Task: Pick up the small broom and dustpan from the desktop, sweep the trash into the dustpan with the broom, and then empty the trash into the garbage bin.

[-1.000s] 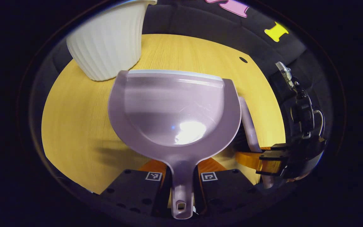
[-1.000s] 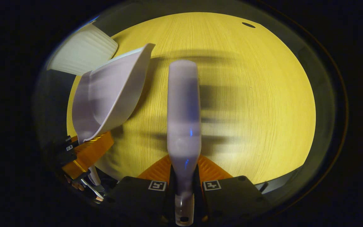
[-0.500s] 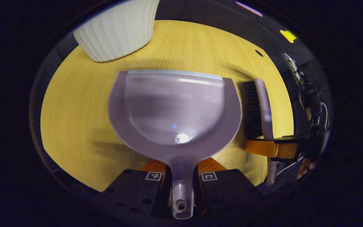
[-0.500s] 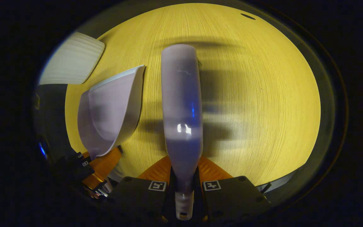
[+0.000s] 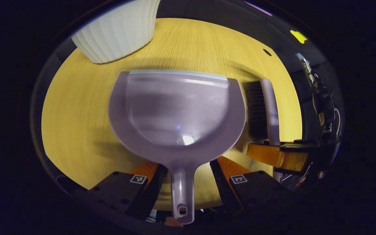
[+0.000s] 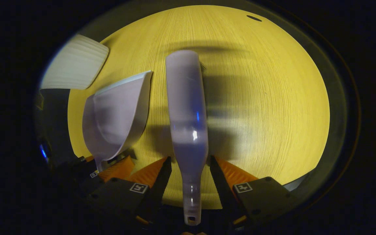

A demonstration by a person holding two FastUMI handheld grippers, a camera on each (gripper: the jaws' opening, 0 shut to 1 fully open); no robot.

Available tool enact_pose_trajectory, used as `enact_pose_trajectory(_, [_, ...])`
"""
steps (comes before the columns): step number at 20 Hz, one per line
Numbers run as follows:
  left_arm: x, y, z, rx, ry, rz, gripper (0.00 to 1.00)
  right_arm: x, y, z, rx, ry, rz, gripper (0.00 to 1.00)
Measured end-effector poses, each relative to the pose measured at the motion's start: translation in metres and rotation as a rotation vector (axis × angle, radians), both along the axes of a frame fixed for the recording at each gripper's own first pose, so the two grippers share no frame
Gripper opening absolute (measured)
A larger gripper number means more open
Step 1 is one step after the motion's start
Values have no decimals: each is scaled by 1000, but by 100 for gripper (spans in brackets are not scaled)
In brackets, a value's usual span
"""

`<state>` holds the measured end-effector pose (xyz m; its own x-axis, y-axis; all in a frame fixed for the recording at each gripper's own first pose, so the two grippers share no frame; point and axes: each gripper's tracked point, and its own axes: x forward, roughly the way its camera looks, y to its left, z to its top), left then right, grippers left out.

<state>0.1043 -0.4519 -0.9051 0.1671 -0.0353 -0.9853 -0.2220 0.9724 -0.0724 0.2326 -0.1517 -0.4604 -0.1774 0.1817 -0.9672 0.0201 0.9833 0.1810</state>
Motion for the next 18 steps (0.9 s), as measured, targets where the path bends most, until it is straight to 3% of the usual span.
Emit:
enact_pose_trajectory(1, [-1,-1,4,3,1,-1,76,1,1,4,1,-18,-13,87])
enact_pose_trajectory(2, [-3,-2,8,-2,2,-2,76,6,-1,9,0,-39,-26,100])
enact_pose_trajectory(4, [-8,-11,22,-45,0,13,76,11,-4,22,-5,-101,-58,99])
enact_pose_trajectory(7, [-13,-10,65,-35,-86,19,76,20,-17,65,-31,-278,-123,99])
enact_pose_trajectory(10, [-10,-4,122,29,-240,2,76,43,-35,128,-91,-521,-179,99])
enact_pose_trajectory(14, [-8,-8,190,77,-436,-58,76,70,-24,214,-75,-790,-230,99])
enact_pose_trajectory(18, [-9,1,259,183,-698,-151,76,63,-10,292,-45,-1011,-250,98])
